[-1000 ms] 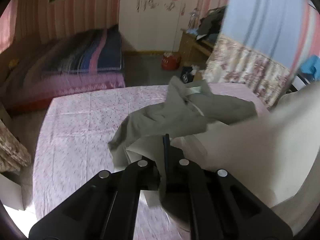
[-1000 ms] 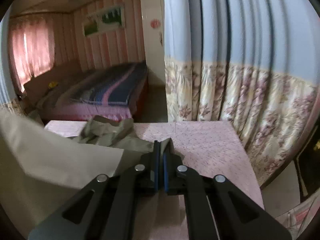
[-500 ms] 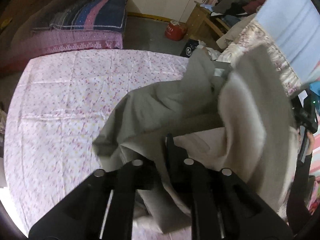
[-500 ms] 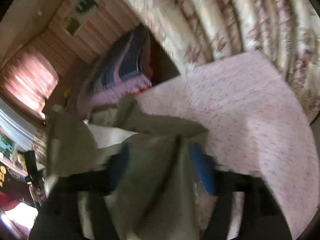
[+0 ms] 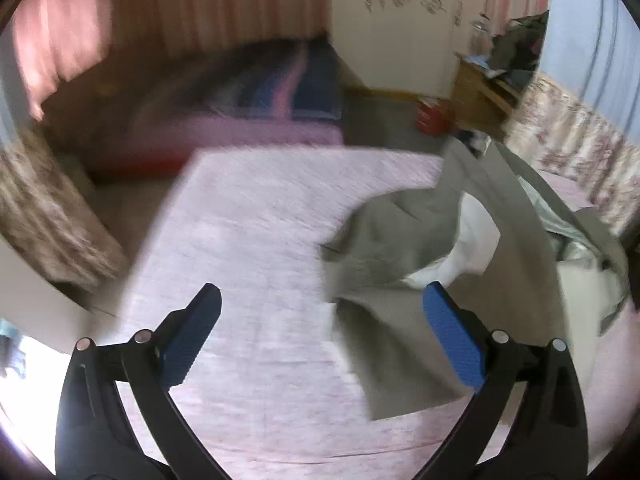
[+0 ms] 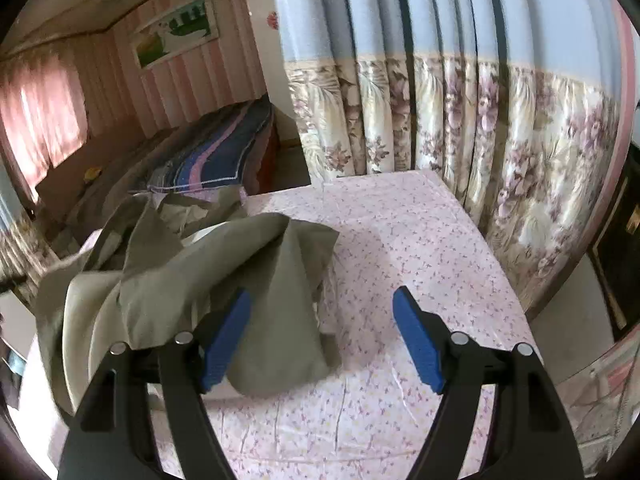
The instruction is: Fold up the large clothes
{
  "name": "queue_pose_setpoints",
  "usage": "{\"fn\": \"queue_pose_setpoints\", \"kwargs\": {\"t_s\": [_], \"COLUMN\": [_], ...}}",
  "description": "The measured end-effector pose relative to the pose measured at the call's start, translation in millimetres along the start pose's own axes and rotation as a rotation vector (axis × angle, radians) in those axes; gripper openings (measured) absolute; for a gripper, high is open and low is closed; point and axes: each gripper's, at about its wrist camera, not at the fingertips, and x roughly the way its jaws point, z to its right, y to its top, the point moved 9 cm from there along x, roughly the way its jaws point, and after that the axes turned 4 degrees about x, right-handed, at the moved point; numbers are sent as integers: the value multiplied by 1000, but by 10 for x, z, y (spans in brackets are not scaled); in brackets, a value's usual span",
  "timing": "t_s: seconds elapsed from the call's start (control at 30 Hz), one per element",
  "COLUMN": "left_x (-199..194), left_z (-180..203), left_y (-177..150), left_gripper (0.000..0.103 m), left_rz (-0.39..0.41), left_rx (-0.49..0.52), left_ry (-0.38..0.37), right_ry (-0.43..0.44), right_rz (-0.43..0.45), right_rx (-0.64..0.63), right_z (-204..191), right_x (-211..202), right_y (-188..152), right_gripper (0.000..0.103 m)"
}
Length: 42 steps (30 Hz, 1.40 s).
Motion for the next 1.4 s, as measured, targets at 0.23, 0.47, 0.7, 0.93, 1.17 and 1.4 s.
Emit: {"fn": "queue_pose_setpoints", "kwargs": {"t_s": [0.23, 0.47, 0.7, 0.93, 1.17, 1.4], "left_x": [-360, -585, -508, 16, -79, -549], "left_z": [548, 1515, 2073, 1904, 1008, 807], "left_y": [-477, -771, -854, -991, -592, 205], "left_gripper": [100, 100, 100, 41, 7, 10], "left_rz": [38, 69, 54, -64, -6, 162], "left_rx": [21, 103, 169, 196, -70, -72], "left_ry": [-37, -115, -88, -1, -161, -229], "right_ry": [4, 15, 15, -127, -131, -131], "right_rz": [59, 57, 27, -8, 180, 328], "right_rx": [-98, -218, -302, -395, -284, -300], "right_z": [-367, -807, -1187, -1197, -878, -1235], "right_x": [-198, -352, -251, 185, -261, -564], "right_y": [-165, -470, -746, -874, -275, 545], "right_gripper": [74, 74, 74, 5, 4, 4]}}
